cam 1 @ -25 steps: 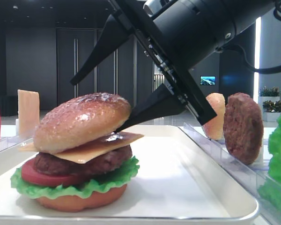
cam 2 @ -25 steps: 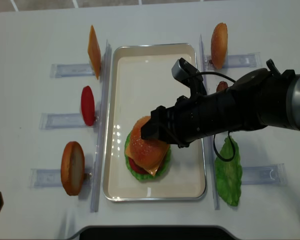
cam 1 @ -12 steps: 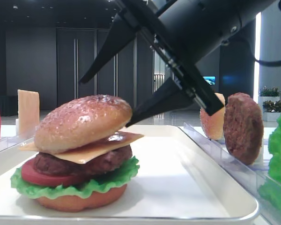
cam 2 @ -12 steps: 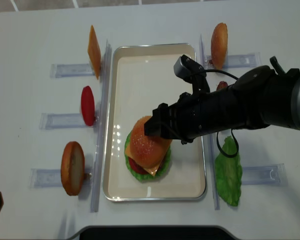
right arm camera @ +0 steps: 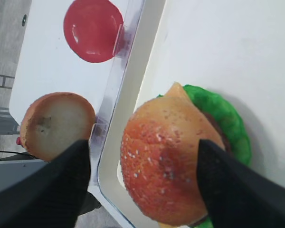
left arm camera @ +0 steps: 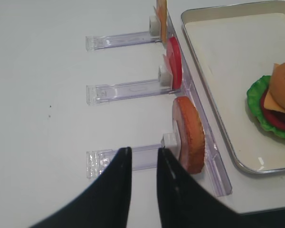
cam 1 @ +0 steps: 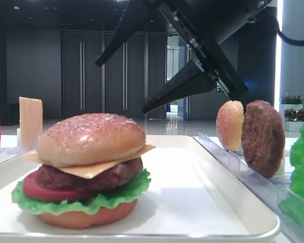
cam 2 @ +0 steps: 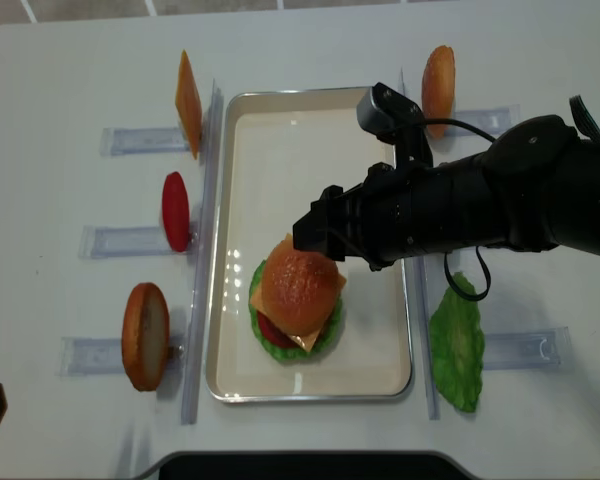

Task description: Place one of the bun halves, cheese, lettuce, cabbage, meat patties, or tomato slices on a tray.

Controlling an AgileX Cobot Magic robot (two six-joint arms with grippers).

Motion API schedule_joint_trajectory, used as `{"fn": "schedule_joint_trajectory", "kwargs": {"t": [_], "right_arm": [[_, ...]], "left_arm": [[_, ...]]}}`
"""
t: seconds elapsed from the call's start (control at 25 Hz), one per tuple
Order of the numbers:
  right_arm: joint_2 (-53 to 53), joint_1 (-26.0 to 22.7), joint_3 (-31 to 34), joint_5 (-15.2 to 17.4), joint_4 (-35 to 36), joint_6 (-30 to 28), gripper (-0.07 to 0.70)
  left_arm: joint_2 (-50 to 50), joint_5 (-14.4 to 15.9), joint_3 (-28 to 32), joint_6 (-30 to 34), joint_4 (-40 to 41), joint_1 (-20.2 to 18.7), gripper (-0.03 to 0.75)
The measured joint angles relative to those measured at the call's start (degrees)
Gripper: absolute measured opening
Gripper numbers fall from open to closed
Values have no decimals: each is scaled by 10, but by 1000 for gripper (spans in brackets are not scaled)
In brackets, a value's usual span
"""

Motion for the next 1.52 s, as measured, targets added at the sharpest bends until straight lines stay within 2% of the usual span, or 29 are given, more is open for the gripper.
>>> {"fn": "schedule_joint_trajectory", "kwargs": {"t": [0.28, 0.36, 0.56, 0.76, 1.0, 1.28, 1.44, 1.52], "right_arm": [[0, 0, 0, -3, -51, 37, 458], [0, 0, -1, -4, -83, 66, 458], [-13, 0, -31, 4, -224, 181, 458], [-50, 0, -68, 40, -393, 340, 458], [-106, 0, -115, 112, -548, 478, 458], [-155, 0, -160, 243, -722, 593, 458], [-176, 0, -171, 317, -773, 611, 458], [-182, 0, -173, 344, -789, 611, 458]], "left_arm": [[0, 0, 0, 0, 0, 0, 139], [0, 0, 0, 0, 0, 0, 139], [0, 0, 0, 0, 0, 0, 139], [0, 0, 0, 0, 0, 0, 139], [0, 0, 0, 0, 0, 0, 139], [0, 0, 0, 0, 0, 0, 139], [0, 0, 0, 0, 0, 0, 139], [0, 0, 0, 0, 0, 0, 139]]}}
